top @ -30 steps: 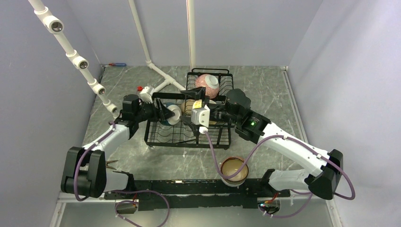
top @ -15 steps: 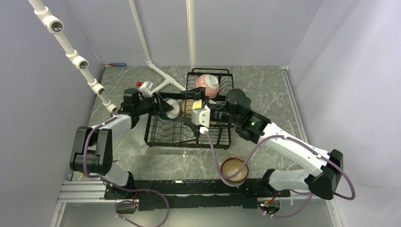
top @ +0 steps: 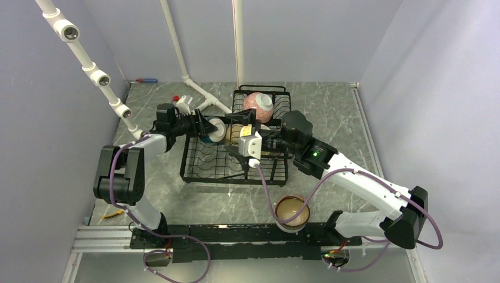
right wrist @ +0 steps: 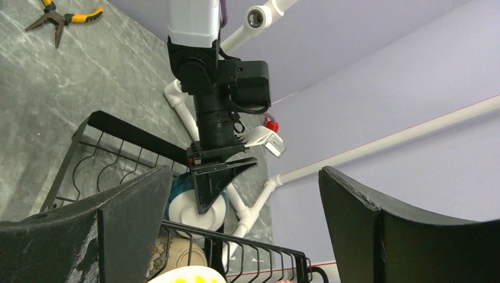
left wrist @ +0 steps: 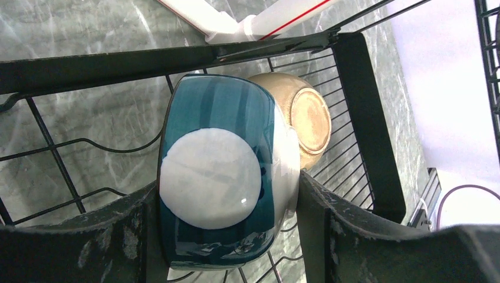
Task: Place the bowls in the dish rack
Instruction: Place the bowl in the dish rack.
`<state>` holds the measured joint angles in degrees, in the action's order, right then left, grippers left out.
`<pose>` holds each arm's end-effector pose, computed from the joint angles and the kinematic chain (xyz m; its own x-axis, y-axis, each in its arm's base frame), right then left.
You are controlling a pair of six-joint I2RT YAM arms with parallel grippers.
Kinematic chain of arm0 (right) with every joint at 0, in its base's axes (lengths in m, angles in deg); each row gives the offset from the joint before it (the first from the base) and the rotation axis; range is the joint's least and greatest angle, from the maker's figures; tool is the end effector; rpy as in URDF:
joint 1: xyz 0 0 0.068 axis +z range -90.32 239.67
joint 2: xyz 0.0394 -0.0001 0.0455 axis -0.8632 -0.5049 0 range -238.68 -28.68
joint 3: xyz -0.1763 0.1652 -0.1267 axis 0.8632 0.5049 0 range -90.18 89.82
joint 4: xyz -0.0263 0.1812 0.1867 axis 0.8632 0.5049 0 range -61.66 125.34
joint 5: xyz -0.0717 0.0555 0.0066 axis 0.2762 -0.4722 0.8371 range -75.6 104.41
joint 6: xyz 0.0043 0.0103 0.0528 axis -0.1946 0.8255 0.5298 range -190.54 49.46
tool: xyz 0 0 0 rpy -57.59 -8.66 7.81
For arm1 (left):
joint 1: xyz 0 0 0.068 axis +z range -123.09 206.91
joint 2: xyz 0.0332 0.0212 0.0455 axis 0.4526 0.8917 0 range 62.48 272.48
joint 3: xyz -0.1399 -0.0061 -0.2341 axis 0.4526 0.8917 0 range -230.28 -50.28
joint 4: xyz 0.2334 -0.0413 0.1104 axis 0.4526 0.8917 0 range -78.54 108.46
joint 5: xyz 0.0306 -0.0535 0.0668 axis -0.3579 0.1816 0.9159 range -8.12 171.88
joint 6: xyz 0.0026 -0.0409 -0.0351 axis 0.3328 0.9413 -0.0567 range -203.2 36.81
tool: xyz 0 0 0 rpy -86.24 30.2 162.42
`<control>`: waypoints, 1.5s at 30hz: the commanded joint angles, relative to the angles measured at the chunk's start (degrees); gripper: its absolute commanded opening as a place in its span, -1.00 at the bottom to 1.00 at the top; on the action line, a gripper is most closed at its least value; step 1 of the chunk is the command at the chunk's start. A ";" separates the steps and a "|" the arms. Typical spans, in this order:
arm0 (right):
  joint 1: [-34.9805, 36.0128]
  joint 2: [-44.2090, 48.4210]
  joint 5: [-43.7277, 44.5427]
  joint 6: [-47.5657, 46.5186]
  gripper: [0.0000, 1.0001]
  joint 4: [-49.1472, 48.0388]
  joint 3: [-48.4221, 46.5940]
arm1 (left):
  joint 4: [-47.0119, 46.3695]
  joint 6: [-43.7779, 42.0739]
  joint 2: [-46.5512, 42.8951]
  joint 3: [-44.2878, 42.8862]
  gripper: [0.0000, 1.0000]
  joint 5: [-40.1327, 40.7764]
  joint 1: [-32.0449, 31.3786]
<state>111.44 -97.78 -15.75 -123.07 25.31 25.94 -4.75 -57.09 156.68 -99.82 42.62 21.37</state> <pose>0.1591 0.2311 0.3936 0.7712 -0.1300 -0.6232 -0.6210 0.0619 -0.7814 0.3413 -0.0557 0.1988 -0.7024 -0.2742 -0.6569 0.3559 0.6640 -0.6576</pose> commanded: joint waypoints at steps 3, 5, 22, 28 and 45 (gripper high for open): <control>0.10 0.64 -1.24 -0.49 0.99 -0.47 -0.70 | 0.50 -2.36 2.24 -4.74 -0.82 -3.08 0.27; 0.08 0.63 -1.23 -0.56 0.99 -0.35 -0.73 | 0.88 -2.35 3.25 -5.19 -0.79 -3.41 0.31; 0.07 0.92 -1.75 -0.68 0.99 -0.15 -0.85 | 10.31 -7.66 -1.44 -7.20 0.36 6.60 0.22; 0.02 0.94 -2.21 -0.64 0.99 -0.04 -0.96 | 16.09 -9.91 -0.47 -9.51 0.66 8.86 0.26; 0.03 0.70 -3.06 -1.10 0.99 0.52 -1.50 | 22.97 -13.08 -2.67 -11.46 0.73 12.00 0.24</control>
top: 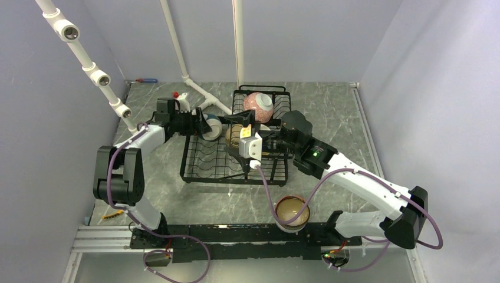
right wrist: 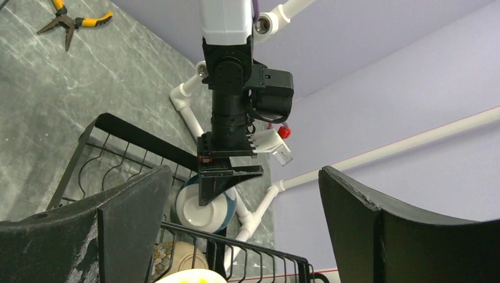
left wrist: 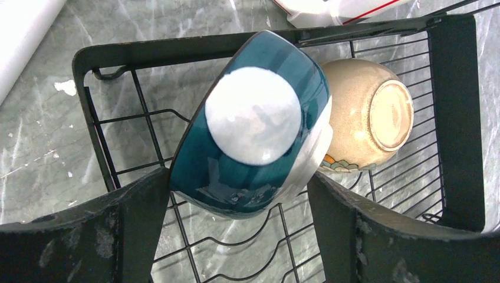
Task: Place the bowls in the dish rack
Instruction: Place the bowl in the dish rack.
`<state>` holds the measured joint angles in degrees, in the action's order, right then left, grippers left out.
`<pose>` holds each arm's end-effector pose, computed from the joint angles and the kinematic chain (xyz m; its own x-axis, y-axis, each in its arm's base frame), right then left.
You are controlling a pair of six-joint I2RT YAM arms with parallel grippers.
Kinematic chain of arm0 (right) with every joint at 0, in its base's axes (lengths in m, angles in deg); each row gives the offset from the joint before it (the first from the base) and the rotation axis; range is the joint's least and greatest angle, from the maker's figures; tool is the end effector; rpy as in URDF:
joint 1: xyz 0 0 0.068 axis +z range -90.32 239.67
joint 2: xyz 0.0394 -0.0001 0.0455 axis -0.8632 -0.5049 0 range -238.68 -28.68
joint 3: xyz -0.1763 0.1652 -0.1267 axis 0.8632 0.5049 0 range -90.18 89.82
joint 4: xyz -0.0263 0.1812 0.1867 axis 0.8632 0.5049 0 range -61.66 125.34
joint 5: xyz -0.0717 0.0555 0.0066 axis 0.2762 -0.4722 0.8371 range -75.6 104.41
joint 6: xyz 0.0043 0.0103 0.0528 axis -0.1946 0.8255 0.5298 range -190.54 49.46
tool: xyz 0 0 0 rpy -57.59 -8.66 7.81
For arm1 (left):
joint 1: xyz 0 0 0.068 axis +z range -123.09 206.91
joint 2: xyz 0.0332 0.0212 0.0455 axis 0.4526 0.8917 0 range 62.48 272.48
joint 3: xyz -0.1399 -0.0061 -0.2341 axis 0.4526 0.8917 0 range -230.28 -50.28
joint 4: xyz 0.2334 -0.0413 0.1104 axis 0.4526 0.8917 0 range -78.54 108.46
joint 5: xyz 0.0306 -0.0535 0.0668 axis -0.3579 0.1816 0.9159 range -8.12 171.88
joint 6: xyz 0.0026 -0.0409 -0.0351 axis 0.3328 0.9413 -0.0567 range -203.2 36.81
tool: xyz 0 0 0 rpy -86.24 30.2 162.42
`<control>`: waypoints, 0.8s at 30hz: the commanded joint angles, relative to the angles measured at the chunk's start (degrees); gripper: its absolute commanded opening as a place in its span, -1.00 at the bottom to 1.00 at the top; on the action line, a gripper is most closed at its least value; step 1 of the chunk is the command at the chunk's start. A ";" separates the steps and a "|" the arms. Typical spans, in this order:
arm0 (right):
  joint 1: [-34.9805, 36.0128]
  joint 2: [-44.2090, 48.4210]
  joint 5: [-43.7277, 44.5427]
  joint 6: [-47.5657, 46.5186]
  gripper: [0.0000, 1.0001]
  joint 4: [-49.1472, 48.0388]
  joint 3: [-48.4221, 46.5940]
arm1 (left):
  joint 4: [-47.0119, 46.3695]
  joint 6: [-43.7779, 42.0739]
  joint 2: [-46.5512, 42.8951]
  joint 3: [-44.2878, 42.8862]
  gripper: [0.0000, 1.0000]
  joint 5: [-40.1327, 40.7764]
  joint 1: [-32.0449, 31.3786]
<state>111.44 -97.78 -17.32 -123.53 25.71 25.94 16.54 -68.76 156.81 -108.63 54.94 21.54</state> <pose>0.1581 0.2312 0.3929 0.7762 -0.1122 -0.6204 -0.6203 0.0402 -0.7834 0.3502 -0.0491 0.2119 -0.7389 -0.1538 -0.6561 0.2472 0.8439 -0.4762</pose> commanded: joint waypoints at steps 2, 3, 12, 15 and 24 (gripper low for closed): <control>0.02 0.59 -1.58 -0.67 0.99 0.21 -1.64 | 1.33 -0.22 -2.51 -3.07 0.66 -2.95 0.07; 0.04 0.53 -1.58 -0.64 0.99 0.22 -1.68 | 0.84 0.46 -2.39 -3.09 0.62 -4.26 0.09; 0.12 0.98 -1.59 -0.53 0.99 0.18 -1.34 | 0.64 3.42 -1.17 -4.34 0.35 -12.24 0.05; 0.11 1.02 -1.53 -0.52 0.99 0.11 -1.25 | 0.34 4.82 -1.33 -3.82 0.33 -14.71 0.09; 0.15 0.90 -2.01 -0.33 0.99 -0.17 -0.98 | 3.26 4.02 -0.56 -2.03 0.32 -12.75 0.09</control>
<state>111.46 -97.78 -17.63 -123.55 25.75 25.94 19.12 -64.45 156.52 -110.51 42.11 21.79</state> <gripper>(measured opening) 0.994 0.669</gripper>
